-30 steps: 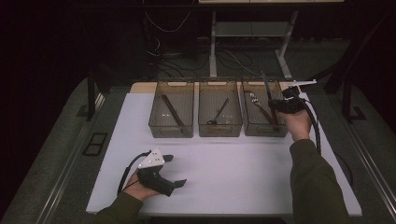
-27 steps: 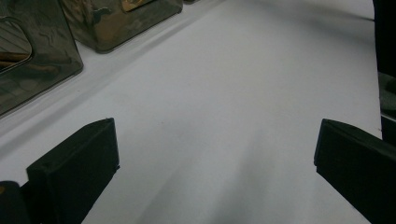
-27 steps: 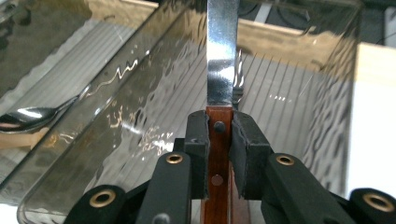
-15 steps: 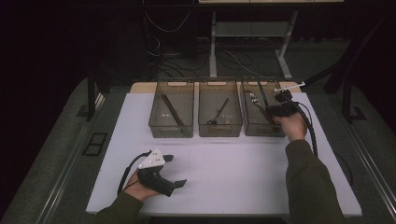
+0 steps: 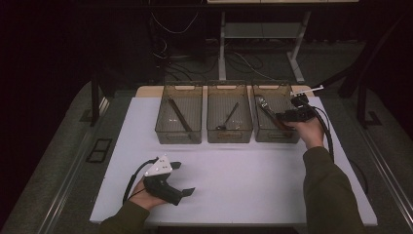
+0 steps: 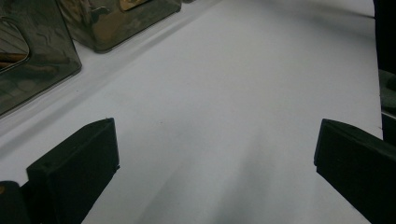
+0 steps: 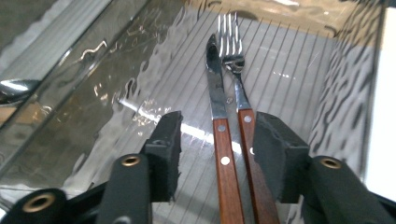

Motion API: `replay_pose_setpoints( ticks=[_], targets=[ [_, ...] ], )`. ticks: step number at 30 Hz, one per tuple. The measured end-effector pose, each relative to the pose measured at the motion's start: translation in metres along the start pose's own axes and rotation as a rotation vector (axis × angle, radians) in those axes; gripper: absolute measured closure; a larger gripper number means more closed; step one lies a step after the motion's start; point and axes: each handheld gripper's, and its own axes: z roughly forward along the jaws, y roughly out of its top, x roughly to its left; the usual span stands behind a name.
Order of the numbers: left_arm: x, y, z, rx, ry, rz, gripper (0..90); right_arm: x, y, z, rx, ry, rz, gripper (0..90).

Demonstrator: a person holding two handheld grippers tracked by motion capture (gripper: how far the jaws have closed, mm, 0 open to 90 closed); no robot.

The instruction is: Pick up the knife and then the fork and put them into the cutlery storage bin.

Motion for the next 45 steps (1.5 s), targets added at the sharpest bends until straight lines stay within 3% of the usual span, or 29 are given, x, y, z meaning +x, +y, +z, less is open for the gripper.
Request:
replay_pose_setpoints(
  ticks=[8, 16, 19, 25, 32, 40, 45],
  targets=[
    [0.000, 0.000, 0.000, 0.002, 0.005, -0.003, 0.0, -0.002, -0.002, -0.015, -0.073, 0.060, 0.001, 36.2],
    [0.000, 0.000, 0.001, -0.001, 0.005, -0.003, 0.0, 0.005, -0.009, -0.022, -0.120, 0.043, -0.030, 19.5],
    [0.000, 0.000, 0.001, 0.000, 0.002, -0.004, 0.0, 0.008, -0.012, -0.026, -0.131, 0.036, -0.037, 18.0],
    [0.002, 0.000, 0.001, 0.000, 0.000, -0.009, 0.0, 0.013, -0.017, -0.033, -0.163, 0.078, -0.047, 13.7],
    [0.006, -0.001, 0.001, 0.004, 0.003, -0.007, 0.0, 0.025, -0.031, -0.039, -0.181, 0.110, -0.096, 13.5],
    [0.005, -0.001, 0.001, 0.005, -0.002, -0.006, 0.0, 0.043, -0.056, -0.048, -0.203, 0.141, -0.167, 13.6],
    [0.005, -0.001, 0.001, 0.001, 0.000, -0.007, 0.0, 0.048, -0.075, -0.052, -0.212, 0.162, -0.177, 13.5]
  ],
)
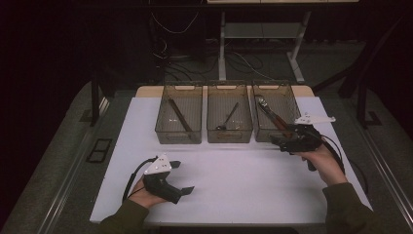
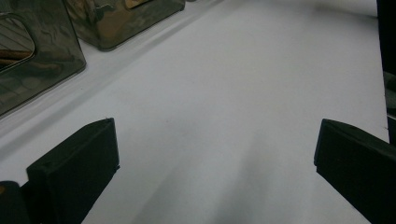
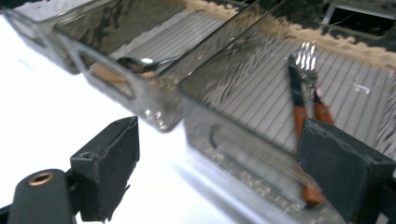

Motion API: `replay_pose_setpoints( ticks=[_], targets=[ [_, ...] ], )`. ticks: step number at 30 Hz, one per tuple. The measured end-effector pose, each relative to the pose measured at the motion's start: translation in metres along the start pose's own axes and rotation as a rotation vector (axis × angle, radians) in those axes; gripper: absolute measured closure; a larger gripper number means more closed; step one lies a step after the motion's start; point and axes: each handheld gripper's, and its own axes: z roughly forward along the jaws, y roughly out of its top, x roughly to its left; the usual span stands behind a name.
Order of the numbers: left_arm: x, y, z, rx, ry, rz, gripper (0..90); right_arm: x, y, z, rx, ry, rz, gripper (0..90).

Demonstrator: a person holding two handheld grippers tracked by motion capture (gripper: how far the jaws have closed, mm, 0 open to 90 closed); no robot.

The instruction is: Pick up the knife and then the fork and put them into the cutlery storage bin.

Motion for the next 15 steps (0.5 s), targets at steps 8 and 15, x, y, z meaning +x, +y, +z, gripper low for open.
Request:
replay_pose_setpoints(
  ticks=[8, 15],
  targets=[
    [-0.001, 0.000, 0.000, 0.004, 0.000, 0.000, 0.0, 0.015, -0.021, -0.007, 0.003, 0.036, -0.037, 13.5],
    [-0.002, 0.000, 0.000, 0.002, 0.002, 0.005, 0.0, 0.029, -0.035, -0.014, -0.019, 0.079, -0.065, 13.5]
  ],
)
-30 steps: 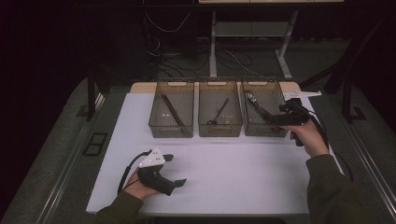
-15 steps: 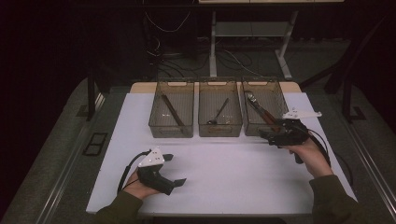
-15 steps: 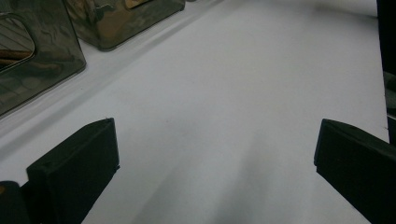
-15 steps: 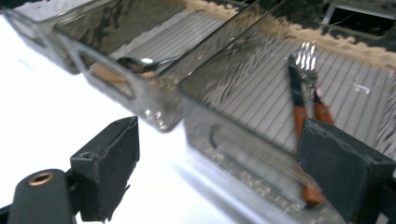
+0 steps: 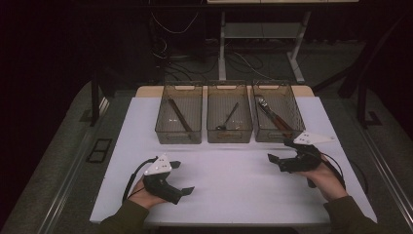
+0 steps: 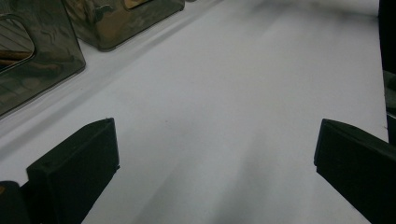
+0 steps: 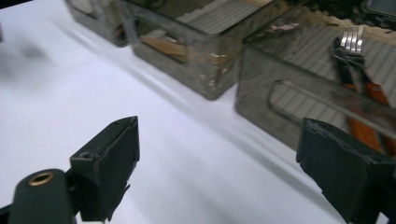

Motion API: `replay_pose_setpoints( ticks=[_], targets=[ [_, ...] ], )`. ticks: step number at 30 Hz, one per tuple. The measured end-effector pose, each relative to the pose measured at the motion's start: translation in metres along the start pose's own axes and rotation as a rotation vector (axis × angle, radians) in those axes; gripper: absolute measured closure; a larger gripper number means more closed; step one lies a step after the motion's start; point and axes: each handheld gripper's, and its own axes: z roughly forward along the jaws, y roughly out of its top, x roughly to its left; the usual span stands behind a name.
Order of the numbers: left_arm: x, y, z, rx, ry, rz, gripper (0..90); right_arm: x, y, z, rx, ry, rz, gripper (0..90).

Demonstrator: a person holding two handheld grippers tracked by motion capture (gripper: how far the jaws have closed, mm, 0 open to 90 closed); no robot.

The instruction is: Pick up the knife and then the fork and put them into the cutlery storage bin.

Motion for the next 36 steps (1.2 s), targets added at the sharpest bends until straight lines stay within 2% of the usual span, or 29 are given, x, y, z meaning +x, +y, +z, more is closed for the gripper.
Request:
replay_pose_setpoints(
  ticks=[6, 15, 27, 30, 36],
  targets=[
    [-0.001, 0.000, 0.000, -0.001, 0.000, -0.001, 0.0, 0.008, -0.016, -0.007, -0.027, 0.039, 0.012, 13.6],
    [-0.001, 0.000, 0.000, 0.005, -0.001, 0.002, 0.0, 0.019, -0.036, -0.016, -0.025, 0.055, 0.010, 13.6],
    [-0.001, 0.000, 0.000, 0.008, 0.000, 0.006, 0.0, 0.029, -0.053, -0.013, 0.030, 0.089, -0.006, 13.6],
    [-0.001, 0.000, 0.000, 0.009, -0.001, 0.006, 0.0, 0.031, -0.054, -0.011, 0.048, 0.094, -0.028, 13.6],
    [-0.002, 0.000, 0.000, 0.008, 0.000, 0.007, 0.0, 0.031, -0.055, -0.010, 0.049, 0.093, -0.033, 13.6]
  ],
)
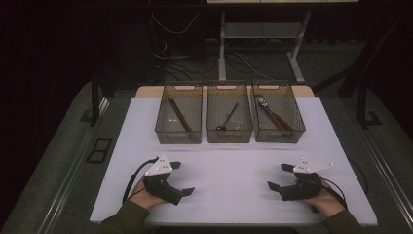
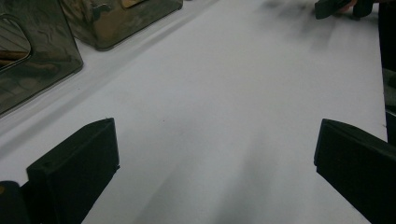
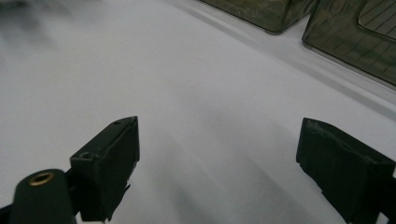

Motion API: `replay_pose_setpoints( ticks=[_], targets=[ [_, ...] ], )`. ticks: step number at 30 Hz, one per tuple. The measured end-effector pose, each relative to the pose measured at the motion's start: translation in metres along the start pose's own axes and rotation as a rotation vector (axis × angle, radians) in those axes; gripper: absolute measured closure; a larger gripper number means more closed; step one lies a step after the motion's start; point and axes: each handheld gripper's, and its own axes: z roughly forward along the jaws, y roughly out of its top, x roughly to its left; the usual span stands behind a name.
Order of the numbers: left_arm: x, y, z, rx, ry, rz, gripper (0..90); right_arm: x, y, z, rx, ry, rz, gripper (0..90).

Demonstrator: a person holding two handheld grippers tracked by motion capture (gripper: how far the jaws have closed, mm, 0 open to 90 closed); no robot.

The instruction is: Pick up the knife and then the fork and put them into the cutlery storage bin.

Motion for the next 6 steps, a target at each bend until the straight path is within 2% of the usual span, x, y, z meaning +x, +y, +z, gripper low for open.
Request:
replay_pose_setpoints(
  ticks=[6],
  targets=[
    [0.0004, 0.0000, 0.0001, 0.002, 0.000, 0.000, 0.0, -0.0008, 0.0011, -0.0017, -0.012, 0.006, 0.003, 13.6]
  ],
)
